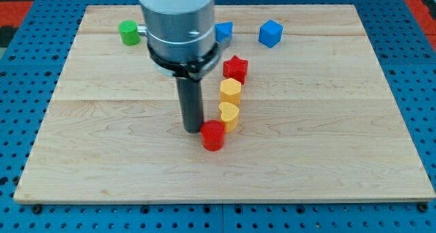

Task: Adjust the yellow blocks and red blocks in a vertical line

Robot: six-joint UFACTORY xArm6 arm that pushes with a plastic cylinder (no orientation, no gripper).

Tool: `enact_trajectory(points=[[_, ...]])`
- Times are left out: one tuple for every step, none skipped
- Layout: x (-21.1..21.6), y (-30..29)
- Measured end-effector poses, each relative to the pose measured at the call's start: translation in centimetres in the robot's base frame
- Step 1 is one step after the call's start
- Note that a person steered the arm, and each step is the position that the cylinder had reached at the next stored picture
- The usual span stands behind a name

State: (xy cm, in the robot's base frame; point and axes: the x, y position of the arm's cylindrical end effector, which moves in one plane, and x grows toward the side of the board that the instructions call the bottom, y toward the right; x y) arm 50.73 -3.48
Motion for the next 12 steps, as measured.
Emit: enact_trajectory(points=[[1.7, 0.3], [2.1, 2.9], [2.6, 0.4], [0.0, -0.7], [-2.1, 0.8], [-2.2, 1.6], [-2.3, 3.0], [-2.3, 3.2], [-3.7, 0.7], [-5.6, -0.6], [-6.8, 0.3], [-7.0, 1.9]])
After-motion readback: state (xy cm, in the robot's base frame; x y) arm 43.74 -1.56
